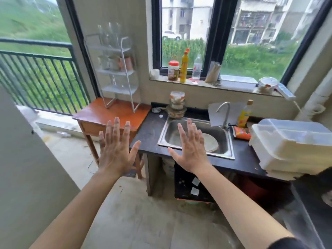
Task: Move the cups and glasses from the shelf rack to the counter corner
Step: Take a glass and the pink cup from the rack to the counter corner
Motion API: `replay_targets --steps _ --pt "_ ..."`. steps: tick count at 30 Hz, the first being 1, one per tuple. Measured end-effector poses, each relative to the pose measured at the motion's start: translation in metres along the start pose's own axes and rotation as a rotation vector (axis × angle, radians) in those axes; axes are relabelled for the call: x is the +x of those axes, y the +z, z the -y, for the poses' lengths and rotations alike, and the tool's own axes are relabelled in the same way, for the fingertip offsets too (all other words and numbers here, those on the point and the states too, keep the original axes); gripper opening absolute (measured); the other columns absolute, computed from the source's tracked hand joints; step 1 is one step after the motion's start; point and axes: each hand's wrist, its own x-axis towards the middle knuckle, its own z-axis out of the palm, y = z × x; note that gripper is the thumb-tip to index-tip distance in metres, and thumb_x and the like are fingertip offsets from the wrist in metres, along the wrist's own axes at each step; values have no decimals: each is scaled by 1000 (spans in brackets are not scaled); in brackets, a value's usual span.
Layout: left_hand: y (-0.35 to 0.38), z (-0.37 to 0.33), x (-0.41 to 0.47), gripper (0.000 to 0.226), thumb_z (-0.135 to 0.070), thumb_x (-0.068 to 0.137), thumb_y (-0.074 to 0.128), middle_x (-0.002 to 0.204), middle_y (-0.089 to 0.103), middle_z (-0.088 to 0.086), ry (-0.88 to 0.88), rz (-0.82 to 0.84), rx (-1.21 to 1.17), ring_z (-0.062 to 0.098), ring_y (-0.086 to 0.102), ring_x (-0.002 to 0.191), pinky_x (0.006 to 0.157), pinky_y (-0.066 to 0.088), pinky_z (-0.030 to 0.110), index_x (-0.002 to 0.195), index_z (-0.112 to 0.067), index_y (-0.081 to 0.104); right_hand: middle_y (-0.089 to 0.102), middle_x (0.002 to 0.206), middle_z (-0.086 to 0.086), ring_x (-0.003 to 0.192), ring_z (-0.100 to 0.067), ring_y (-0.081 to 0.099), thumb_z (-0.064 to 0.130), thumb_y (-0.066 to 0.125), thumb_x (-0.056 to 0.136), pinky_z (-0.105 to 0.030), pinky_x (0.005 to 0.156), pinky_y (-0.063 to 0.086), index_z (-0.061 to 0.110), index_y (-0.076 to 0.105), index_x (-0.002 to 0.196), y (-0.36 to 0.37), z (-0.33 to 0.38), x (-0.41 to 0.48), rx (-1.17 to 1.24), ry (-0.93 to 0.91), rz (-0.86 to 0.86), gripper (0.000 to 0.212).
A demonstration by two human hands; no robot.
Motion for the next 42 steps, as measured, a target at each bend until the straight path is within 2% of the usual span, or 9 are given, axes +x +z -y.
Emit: replay_targets --steps 4,7,11,14,17,25,31,36,42 --pt "6 73 31 79 -60 93 25 167 5 16 -82 -11 70 35 2 153 120 9 60 158 -17 20 -7 169 -16 156 -37 1 63 55 89 -53 125 6 22 6 161 53 53 77 41 -125 23 97" --pt "24 124 73 80 -63 92 19 167 -3 12 -135 10 98 31 -5 153 121 4 55 159 -20 15 -6 169 -16 156 -36 -2 61 55 91 -52 125 4 21 7 162 101 82 135 73 -174 18 95" --pt "49 188 148 80 -63 92 14 167 -5 11 -166 32 143 30 -7 153 121 3 55 160 -20 11 -9 169 -15 156 -36 -4 59 50 94 -49 124 -3 21 5 162 159 110 228 106 -203 35 90" --pt "61 241 226 82 -64 90 10 167 -2 11 -251 71 167 32 -4 153 121 4 55 160 -20 13 -7 169 -15 156 -37 -2 56 52 95 -52 125 2 20 9 163 197 140 327 167 -208 76 88" --pt "57 257 251 80 -64 92 10 167 -3 11 -191 71 223 31 -4 153 120 4 55 159 -21 12 -10 169 -14 156 -35 -5 56 50 96 -51 125 1 22 6 163 202 157 368 179 -197 59 87" --pt "71 367 352 74 -60 97 22 167 -5 11 -243 17 201 28 -9 153 121 2 55 159 -22 9 -2 170 -15 155 -37 3 55 48 98 -49 123 4 20 9 162 247 223 502 180 -260 79 83" --pt "134 423 433 73 -56 99 30 168 -5 9 -169 75 97 27 -9 153 122 3 54 160 -22 8 0 169 -15 156 -35 5 52 51 97 -51 124 18 22 9 162 292 213 561 146 -114 82 83" --pt "191 463 504 73 -60 100 17 167 -11 9 -54 212 -1 27 -15 152 122 -3 50 159 -23 -1 4 169 -15 155 -34 11 49 53 97 -49 120 27 21 7 162 310 208 609 125 110 36 84" --pt "252 487 572 73 -64 98 13 168 -3 9 49 325 2 28 -5 154 122 8 52 158 -24 2 14 168 -14 152 -34 22 40 61 96 -48 116 34 19 12 161 315 211 650 191 240 -43 84"
